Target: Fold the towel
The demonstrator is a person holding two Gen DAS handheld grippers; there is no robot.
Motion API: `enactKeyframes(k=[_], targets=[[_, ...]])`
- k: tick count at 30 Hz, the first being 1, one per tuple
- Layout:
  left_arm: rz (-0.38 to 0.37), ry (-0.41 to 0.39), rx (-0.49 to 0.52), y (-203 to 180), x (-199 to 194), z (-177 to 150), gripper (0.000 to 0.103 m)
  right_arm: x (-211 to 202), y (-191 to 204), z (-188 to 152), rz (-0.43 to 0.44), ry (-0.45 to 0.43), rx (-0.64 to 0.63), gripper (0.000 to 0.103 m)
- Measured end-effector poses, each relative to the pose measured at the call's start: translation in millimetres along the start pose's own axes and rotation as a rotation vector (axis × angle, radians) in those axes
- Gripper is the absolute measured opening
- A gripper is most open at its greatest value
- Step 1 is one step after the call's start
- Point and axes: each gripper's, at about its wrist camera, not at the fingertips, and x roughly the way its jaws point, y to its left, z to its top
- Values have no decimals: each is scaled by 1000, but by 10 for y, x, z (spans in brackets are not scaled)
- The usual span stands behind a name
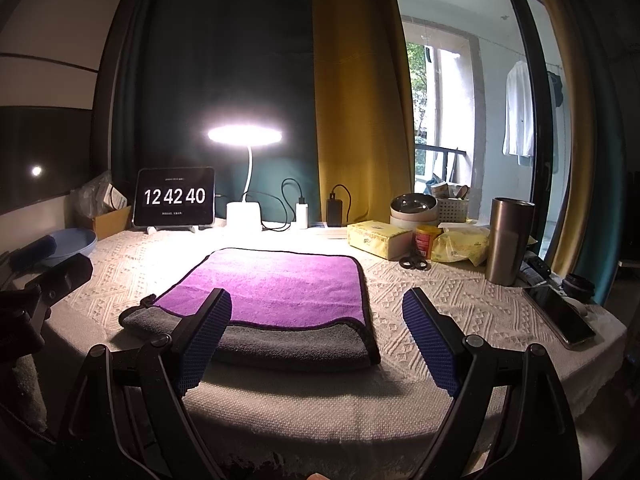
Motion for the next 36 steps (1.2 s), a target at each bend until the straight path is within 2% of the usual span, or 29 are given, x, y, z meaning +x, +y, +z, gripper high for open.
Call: enactKeyframes(k=[4, 8, 11, 16, 22, 24, 28, 29, 33, 36], targets=[[-27, 90, -48, 125, 227, -29, 103, 182, -76, 18, 0, 30, 0, 90], [-29, 142, -52, 182, 405, -64, 103, 321, -138, 8, 7, 45, 3, 90], [-64, 224, -72, 226, 621, -121, 102, 449, -182, -8, 27, 73, 9, 90], [-116, 348, -156, 362, 954, -251, 102, 725, -305, -73, 76, 152, 37, 89], [-114, 402, -178, 439, 1110, -294, 101, 1067, -429, -199, 102, 276, 69, 81], [-119, 433, -186, 453, 1175, -314, 89, 1145, -455, -229, 107, 307, 77, 80], [-131, 475, -191, 448, 1255, -357, 81, 1238, -457, -271, 124, 344, 84, 76], [-133, 482, -188, 441, 1263, -360, 74, 1257, -454, -276, 129, 351, 86, 73], [-113, 501, -158, 408, 1286, -392, 61, 1342, -448, -309, 146, 383, 94, 59], [-101, 502, -135, 400, 1298, -409, 57, 1380, -441, -344, 145, 406, 89, 51]])
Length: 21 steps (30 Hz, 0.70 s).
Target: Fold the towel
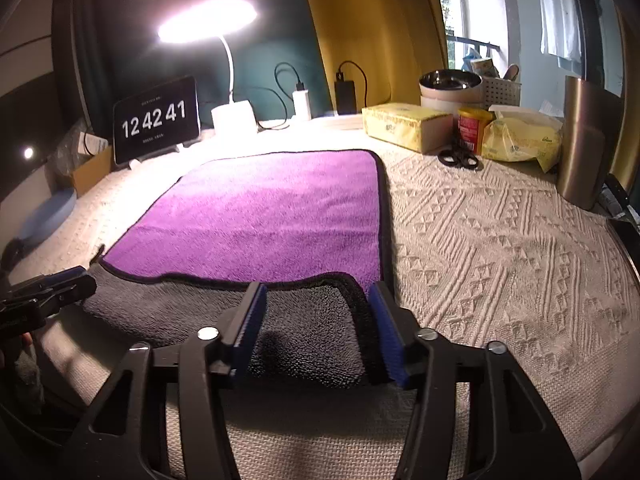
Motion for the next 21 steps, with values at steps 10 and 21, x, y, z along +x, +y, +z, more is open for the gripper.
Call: enactKeyframes(k=[10, 21], targets=[[49, -14, 109, -148, 17, -67, 31, 61, 10, -70, -15, 14, -40, 18], [27, -60, 138, -219, -91, -15, 16, -195, 123, 14, -41, -106, -96, 7]])
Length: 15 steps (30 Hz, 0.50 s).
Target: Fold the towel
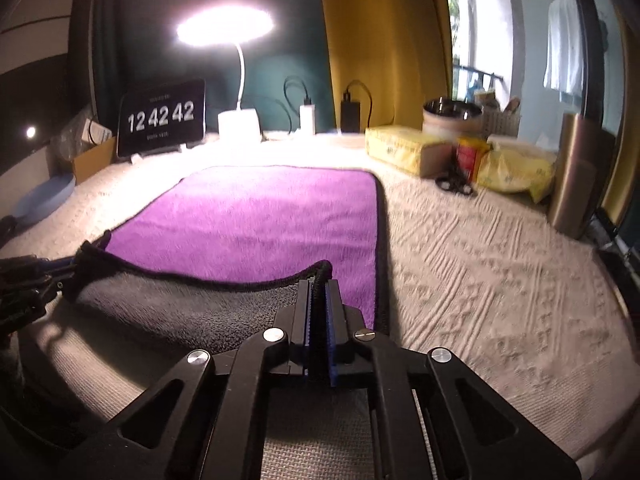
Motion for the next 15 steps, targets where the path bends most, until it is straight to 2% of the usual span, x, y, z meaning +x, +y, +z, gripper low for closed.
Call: enactKeyframes(k=[15], targets=[[-2, -101, 44, 31, -110, 382, 16, -86, -31, 308, -11, -96, -10, 6]])
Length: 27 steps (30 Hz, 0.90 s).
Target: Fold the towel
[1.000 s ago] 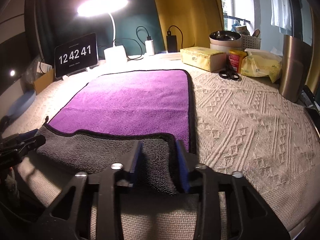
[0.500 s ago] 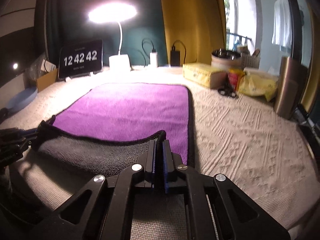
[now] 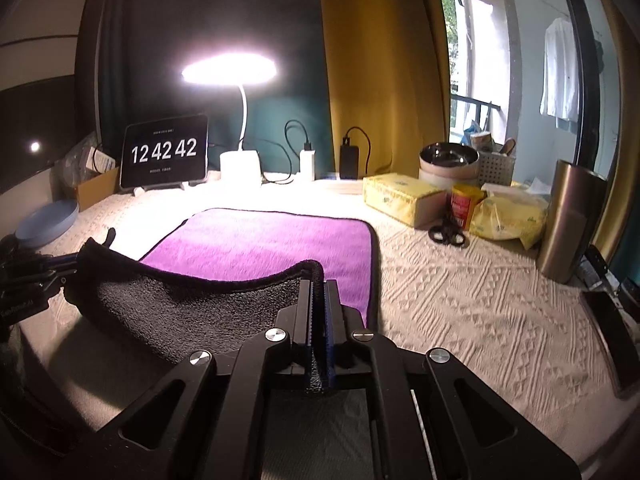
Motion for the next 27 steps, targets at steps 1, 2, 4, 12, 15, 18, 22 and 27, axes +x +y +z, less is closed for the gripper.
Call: enactKeyframes(k=[1, 2, 4, 12, 15, 18, 22, 27], targets=[[0, -6, 3, -3, -1, 23, 16, 3, -18, 21, 4, -5, 6, 5], [-1, -12, 6, -5, 2, 51, 16, 6, -26, 37, 8, -8, 9, 5], [-1, -23, 13, -2, 7, 109, 16, 20, -36, 80, 7, -16, 9, 5], [7, -48, 38, 7, 128, 317, 16, 81, -44, 296, 2, -57, -8, 5], [12, -48, 44, 31, 206, 387, 16, 112, -62, 385, -1, -74, -14, 5], [17, -51, 44, 68, 274, 452, 16, 167, -78, 481, -2, -86, -21, 5], [25, -60, 44, 108, 346, 547, 16, 262, -111, 592, -1, -95, -24, 5], [31, -66, 52, 122, 442, 668, 16, 377, -150, 695, -7, -101, -33, 5]])
